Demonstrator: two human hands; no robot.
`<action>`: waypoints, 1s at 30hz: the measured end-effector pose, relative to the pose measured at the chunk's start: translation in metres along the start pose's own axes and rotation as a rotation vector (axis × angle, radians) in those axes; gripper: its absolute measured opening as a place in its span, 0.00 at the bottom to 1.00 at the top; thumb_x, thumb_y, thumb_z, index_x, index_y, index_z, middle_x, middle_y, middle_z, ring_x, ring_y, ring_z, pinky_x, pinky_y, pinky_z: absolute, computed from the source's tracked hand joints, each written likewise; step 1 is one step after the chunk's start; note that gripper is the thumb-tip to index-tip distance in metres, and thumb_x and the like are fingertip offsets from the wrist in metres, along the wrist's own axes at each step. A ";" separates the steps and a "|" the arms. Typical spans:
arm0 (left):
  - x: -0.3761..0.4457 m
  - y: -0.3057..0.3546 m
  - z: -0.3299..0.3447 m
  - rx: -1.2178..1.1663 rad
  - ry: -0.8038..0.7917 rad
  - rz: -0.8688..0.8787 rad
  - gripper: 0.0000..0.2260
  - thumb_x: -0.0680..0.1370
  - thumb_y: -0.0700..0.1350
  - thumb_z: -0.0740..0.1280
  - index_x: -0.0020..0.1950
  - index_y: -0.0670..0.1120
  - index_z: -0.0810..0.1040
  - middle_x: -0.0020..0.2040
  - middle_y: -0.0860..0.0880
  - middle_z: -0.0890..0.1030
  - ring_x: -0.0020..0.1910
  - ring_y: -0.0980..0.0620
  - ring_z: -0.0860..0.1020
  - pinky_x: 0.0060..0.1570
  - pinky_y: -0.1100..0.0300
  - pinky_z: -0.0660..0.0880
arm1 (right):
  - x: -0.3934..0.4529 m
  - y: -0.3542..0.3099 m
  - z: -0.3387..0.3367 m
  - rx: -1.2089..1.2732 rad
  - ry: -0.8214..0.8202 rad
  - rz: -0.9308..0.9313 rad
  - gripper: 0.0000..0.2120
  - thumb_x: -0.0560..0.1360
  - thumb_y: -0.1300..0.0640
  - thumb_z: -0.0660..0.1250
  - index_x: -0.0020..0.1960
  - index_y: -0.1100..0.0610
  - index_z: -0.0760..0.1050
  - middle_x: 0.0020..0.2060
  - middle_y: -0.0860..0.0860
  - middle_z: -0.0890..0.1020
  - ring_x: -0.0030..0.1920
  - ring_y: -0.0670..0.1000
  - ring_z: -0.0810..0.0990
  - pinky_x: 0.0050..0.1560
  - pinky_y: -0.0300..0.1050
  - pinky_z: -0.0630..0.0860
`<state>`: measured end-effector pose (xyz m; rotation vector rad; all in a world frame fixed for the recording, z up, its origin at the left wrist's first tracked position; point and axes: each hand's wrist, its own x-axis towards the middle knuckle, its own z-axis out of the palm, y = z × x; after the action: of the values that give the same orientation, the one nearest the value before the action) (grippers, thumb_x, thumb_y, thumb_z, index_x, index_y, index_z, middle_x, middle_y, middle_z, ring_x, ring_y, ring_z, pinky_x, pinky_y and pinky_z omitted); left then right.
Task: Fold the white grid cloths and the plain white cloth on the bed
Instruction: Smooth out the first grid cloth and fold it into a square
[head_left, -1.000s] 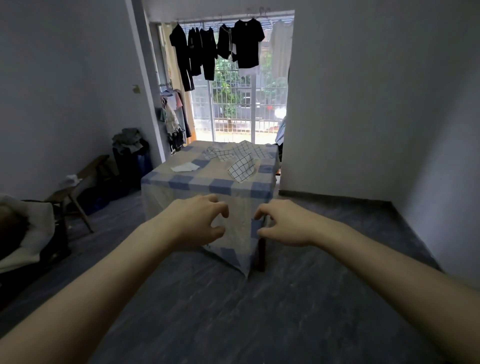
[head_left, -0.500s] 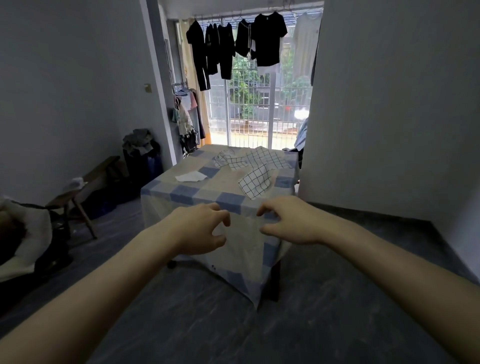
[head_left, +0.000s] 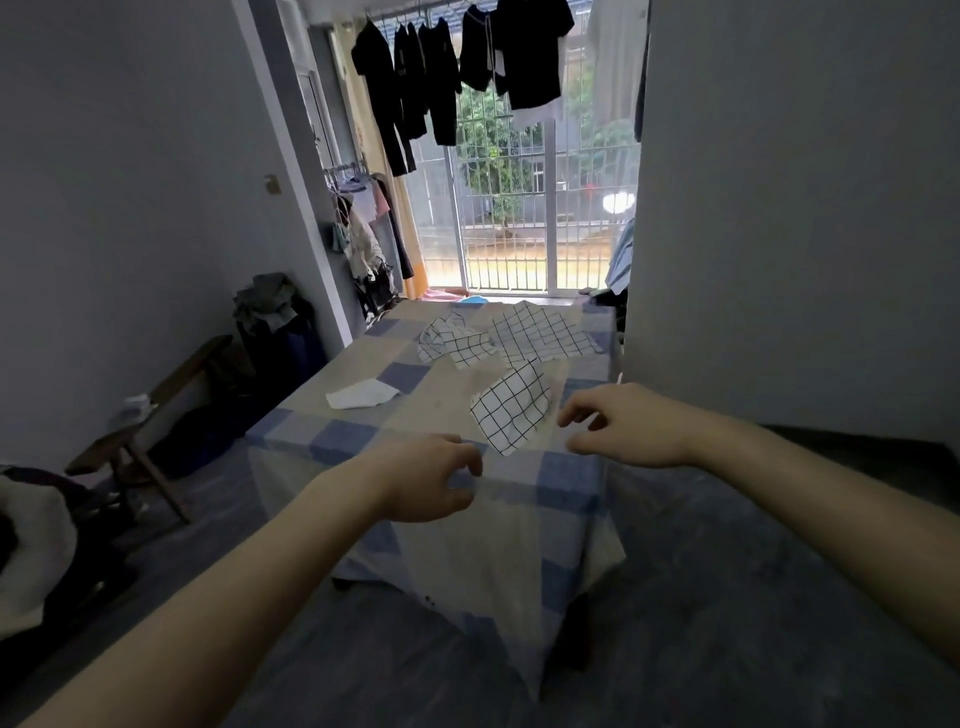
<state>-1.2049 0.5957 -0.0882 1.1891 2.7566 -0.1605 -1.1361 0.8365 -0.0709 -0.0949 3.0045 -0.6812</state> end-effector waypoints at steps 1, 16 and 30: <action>0.017 -0.012 0.000 -0.014 0.000 -0.011 0.15 0.79 0.55 0.63 0.65 0.57 0.71 0.64 0.54 0.73 0.60 0.52 0.73 0.51 0.58 0.69 | 0.018 0.006 0.000 0.006 -0.009 0.003 0.18 0.74 0.47 0.67 0.63 0.48 0.75 0.61 0.48 0.77 0.57 0.46 0.75 0.56 0.41 0.72; 0.240 -0.224 0.032 -0.137 -0.116 0.090 0.13 0.79 0.52 0.64 0.63 0.56 0.74 0.63 0.53 0.74 0.57 0.55 0.75 0.59 0.56 0.73 | 0.289 0.048 0.026 0.016 -0.092 0.118 0.18 0.75 0.47 0.66 0.64 0.48 0.74 0.62 0.48 0.76 0.57 0.47 0.75 0.58 0.43 0.72; 0.379 -0.297 0.119 -0.607 -0.033 0.201 0.11 0.79 0.48 0.64 0.62 0.55 0.75 0.59 0.60 0.74 0.51 0.63 0.76 0.51 0.64 0.73 | 0.417 0.125 0.078 0.184 -0.168 0.336 0.13 0.76 0.47 0.66 0.60 0.46 0.74 0.57 0.46 0.77 0.54 0.44 0.77 0.57 0.43 0.76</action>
<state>-1.6698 0.6460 -0.2547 1.2403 2.3570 0.6215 -1.5517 0.8849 -0.2137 0.3348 2.6881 -0.8554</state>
